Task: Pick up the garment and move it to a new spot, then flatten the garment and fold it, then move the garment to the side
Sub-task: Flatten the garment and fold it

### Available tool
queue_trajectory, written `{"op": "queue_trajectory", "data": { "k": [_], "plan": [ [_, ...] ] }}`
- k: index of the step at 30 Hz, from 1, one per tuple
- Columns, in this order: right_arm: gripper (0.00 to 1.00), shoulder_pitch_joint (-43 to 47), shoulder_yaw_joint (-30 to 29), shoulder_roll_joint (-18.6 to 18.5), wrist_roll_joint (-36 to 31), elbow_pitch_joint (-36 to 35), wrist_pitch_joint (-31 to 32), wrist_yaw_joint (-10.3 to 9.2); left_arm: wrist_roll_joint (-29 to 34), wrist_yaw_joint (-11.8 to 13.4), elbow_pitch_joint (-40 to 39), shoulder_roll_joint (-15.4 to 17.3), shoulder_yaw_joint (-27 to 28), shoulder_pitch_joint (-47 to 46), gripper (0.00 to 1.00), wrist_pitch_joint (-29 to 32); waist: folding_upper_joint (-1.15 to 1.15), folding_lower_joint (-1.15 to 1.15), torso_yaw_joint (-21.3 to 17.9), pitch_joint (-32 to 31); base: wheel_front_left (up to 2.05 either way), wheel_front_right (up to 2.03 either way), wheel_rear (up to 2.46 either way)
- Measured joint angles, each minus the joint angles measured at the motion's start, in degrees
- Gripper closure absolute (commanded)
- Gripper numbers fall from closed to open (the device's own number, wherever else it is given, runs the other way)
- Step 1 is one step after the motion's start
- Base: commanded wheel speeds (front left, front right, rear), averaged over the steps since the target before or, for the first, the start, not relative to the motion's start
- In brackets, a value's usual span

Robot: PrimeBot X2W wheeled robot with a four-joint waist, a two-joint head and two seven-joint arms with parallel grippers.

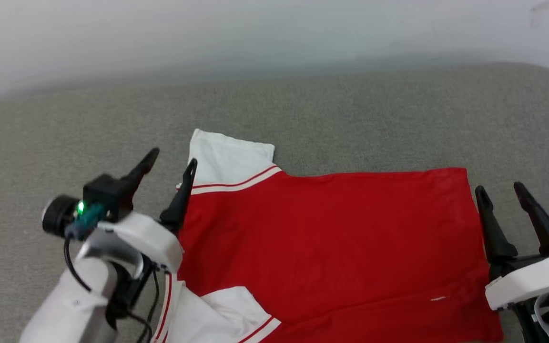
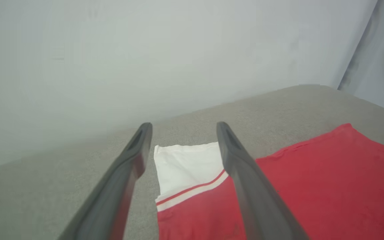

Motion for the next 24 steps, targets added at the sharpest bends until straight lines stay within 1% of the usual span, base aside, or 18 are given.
{"op": "queue_trajectory", "data": {
  "k": [4,8,11,14,17,20,24],
  "plan": [
    [0.0,-2.5,-0.1,0.4,-0.4,-1.7,-0.5,0.0,-0.8,-4.4,3.2,2.7,-1.1,-11.5,0.0,9.9,0.0,0.0,-1.3,4.4,0.0,0.0,0.0],
    [0.0,-4.5,-0.3,1.2,-0.7,-2.7,-1.0,0.0,-3.2,-7.3,8.0,3.8,-2.8,-21.2,0.0,20.3,0.0,0.01,-2.6,8.8,0.0,0.0,0.0],
    [0.0,-5.9,0.1,1.6,-1.2,-2.9,-1.3,0.0,-4.7,-8.4,11.9,5.0,-4.3,-27.3,0.0,27.0,0.0,0.01,-3.6,11.6,0.0,0.0,0.0],
    [0.0,-7.0,0.6,2.2,-1.4,-2.9,-1.8,0.0,-5.8,-8.8,15.2,6.2,-5.9,-31.7,0.0,32.2,0.0,0.01,-4.7,14.1,0.0,0.0,0.0],
    [0.0,-7.6,1.0,2.7,-1.4,-2.6,-2.6,0.0,-6.9,-9.0,18.3,6.8,-7.6,-34.8,0.0,37.2,0.0,0.01,-5.7,16.2,0.0,0.0,0.0],
    [0.0,-8.0,1.3,3.2,-1.4,-1.8,-3.3,0.0,-7.3,-9.1,20.7,7.9,-9.1,-36.7,0.0,40.1,0.0,0.01,-6.6,18.0,0.0,0.0,0.0],
    [0.0,-8.9,2.1,3.6,-1.4,-1.2,-4.0,0.0,-6.2,-9.2,23.4,9.4,-10.9,-38.9,0.0,40.7,0.0,0.01,-7.8,19.8,0.0,0.0,0.0]
  ]
}}
